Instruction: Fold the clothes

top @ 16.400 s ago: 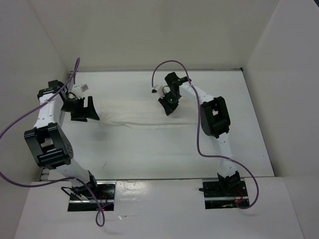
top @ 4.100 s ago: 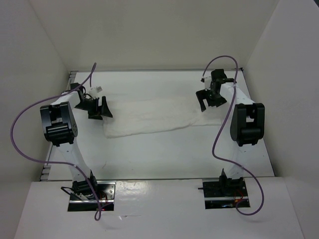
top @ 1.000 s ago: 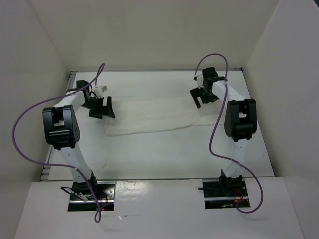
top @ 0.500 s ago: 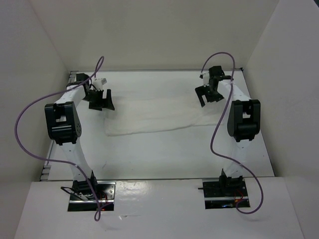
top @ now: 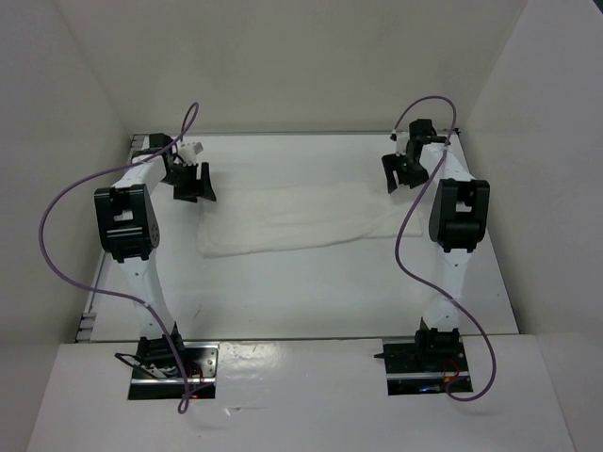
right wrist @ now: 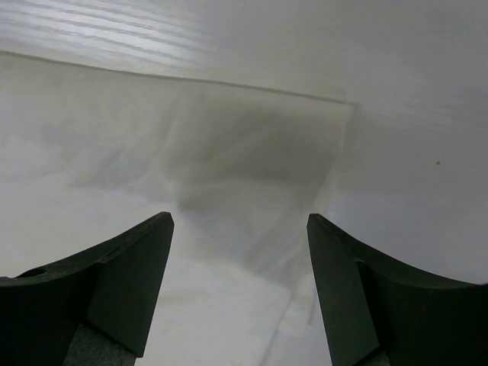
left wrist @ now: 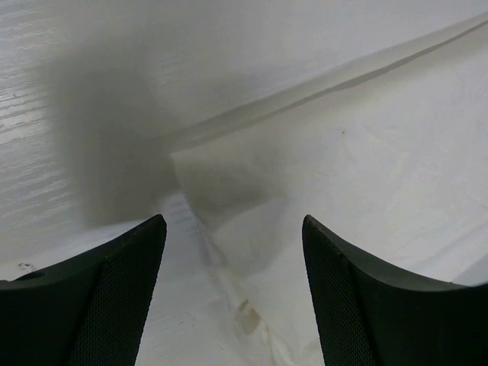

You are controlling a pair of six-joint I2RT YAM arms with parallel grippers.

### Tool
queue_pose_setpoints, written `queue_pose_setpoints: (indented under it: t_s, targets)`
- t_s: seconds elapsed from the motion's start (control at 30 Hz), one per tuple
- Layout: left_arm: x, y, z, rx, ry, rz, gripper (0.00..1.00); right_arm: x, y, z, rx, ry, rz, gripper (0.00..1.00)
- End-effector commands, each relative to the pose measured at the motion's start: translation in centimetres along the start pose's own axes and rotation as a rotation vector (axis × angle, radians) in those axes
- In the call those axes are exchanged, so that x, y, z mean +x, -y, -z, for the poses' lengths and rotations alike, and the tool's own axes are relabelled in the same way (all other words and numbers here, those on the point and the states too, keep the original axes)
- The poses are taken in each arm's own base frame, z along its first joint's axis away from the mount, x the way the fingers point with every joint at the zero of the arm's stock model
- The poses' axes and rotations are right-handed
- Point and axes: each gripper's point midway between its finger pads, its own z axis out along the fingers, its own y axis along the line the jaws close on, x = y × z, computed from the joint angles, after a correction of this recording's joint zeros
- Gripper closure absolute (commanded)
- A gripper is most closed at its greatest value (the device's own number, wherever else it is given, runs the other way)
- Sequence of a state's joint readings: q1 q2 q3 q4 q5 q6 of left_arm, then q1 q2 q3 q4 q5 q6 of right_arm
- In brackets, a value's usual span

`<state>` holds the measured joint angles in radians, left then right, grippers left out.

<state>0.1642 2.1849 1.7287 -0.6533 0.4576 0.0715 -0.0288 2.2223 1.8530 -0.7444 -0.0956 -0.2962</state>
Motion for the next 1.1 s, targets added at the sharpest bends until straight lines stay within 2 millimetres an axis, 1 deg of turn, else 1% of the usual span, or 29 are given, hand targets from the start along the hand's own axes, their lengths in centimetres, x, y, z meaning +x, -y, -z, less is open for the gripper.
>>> queue_pose_setpoints:
  t_s: [0.0, 0.03, 0.07, 0.1, 0.13, 0.17, 0.2, 0.27, 0.3, 0.33, 0.37, 0.43, 0.47, 0.5, 0.53, 0.57, 0.6, 0.63, 0.7, 0.73, 0.8, 0.83, 0.87, 0.93, 1.0, 1.03, 1.07]
  targets:
    - [-0.8, 0.1, -0.5, 0.002, 0.006, -0.007, 0.22, -0.7, 3.0, 0.7, -0.023, 0.026, -0.076, 0.21]
    - [-1.2, 0.2, -0.3, 0.001, 0.016, -0.012, 0.23, -1.2, 3.0, 0.5, -0.033, 0.034, -0.076, 0.21]
    - [-0.9, 0.4, -0.9, 0.006, 0.003, -0.015, 0.24, -1.1, 3.6, 0.8, -0.027, 0.034, -0.088, 0.21]
    - [-0.9, 0.4, -0.9, 0.006, 0.003, -0.015, 0.24, -1.2, 4.2, 0.6, -0.022, 0.035, -0.096, 0.21]
    - [-0.9, 0.4, -0.9, 0.006, 0.003, -0.015, 0.24, -1.9, 4.4, 1.0, -0.016, 0.055, -0.093, 0.21]
    - [-1.2, 0.7, -1.0, 0.0, 0.006, -0.028, 0.24, -2.0, 4.4, 1.3, -0.016, 0.055, -0.093, 0.21]
    - [-1.2, 0.7, -1.0, 0.0, 0.006, -0.028, 0.24, -2.3, 5.0, 1.2, -0.009, 0.064, -0.099, 0.21]
    - [-1.4, 0.4, -1.1, -0.011, 0.006, -0.028, 0.24, -2.3, 5.1, 1.1, -0.011, 0.058, -0.1, 0.21]
    - [-1.9, 0.8, -1.1, -0.018, 0.013, -0.042, 0.24, -2.3, 5.1, 1.1, -0.011, 0.058, -0.1, 0.21]
    - [-1.5, 0.6, -1.4, -0.016, -0.003, -0.034, 0.24, -2.3, 5.1, 0.7, -0.012, 0.055, -0.101, 0.21]
    - [-1.6, 0.5, -1.7, -0.015, -0.011, -0.03, 0.24, -2.0, 5.1, 0.2, -0.016, 0.041, -0.103, 0.21]
    - [-1.7, 0.1, -1.9, -0.027, -0.013, -0.03, 0.24, -2.0, 5.2, -0.1, -0.016, 0.04, -0.094, 0.21]
    - [-1.4, 0.0, -2.2, -0.026, -0.021, -0.026, 0.24, -1.7, 5.2, -0.6, -0.02, 0.03, -0.096, 0.21]
    - [-1.8, -0.1, -2.1, -0.036, -0.014, -0.03, 0.24, -2.0, 5.4, -0.4, -0.008, 0.035, -0.095, 0.21]
    - [-1.7, 0.3, -2.3, -0.032, -0.017, -0.037, 0.24, -2.0, 5.4, -0.4, -0.008, 0.035, -0.095, 0.21]
    - [-1.8, 0.2, -2.5, -0.032, -0.017, -0.037, 0.24, -1.4, 5.3, -0.8, -0.015, 0.015, -0.098, 0.21]
    - [-1.8, 0.0, -2.5, -0.041, -0.018, -0.037, 0.24, -1.4, 5.3, -0.8, -0.015, 0.015, -0.098, 0.21]
    - [-1.3, -0.3, -2.8, -0.048, -0.037, -0.038, 0.24, -1.4, 5.3, -0.8, -0.015, 0.015, -0.098, 0.21]
    - [-1.3, -0.3, -2.8, -0.048, -0.037, -0.038, 0.24, -1.2, 5.2, -1.2, -0.017, 0.007, -0.099, 0.21]
    - [-0.7, -0.5, -3.0, -0.057, -0.052, -0.032, 0.24, -1.1, 5.2, -1.2, -0.017, 0.006, -0.099, 0.21]
    - [-0.1, -0.7, -3.3, -0.056, -0.061, -0.028, 0.24, -1.1, 5.5, -1.2, -0.023, 0.01, -0.107, 0.21]
    - [-0.1, -0.7, -3.3, -0.056, -0.061, -0.028, 0.24, -1.1, 5.5, -1.2, -0.023, 0.01, -0.107, 0.21]
    - [-0.1, -0.7, -3.3, -0.056, -0.061, -0.028, 0.24, -0.7, 5.5, -1.7, -0.027, -0.002, -0.109, 0.21]
    - [-0.1, -0.4, -3.5, -0.062, -0.065, -0.036, 0.24, -0.8, 5.5, -2.0, -0.027, -0.002, -0.109, 0.21]
    - [0.3, -0.5, -3.6, -0.061, -0.074, -0.032, 0.24, -0.9, 5.4, -2.2, -0.036, 0.001, -0.109, 0.21]
    - [0.6, -0.5, -3.7, -0.06, -0.082, -0.028, 0.24, -0.6, 5.4, -2.6, -0.039, -0.007, -0.111, 0.21]
    - [0.6, -0.1, -3.9, -0.057, -0.085, -0.036, 0.24, -0.9, 5.5, -2.5, -0.036, 0.001, -0.109, 0.21]
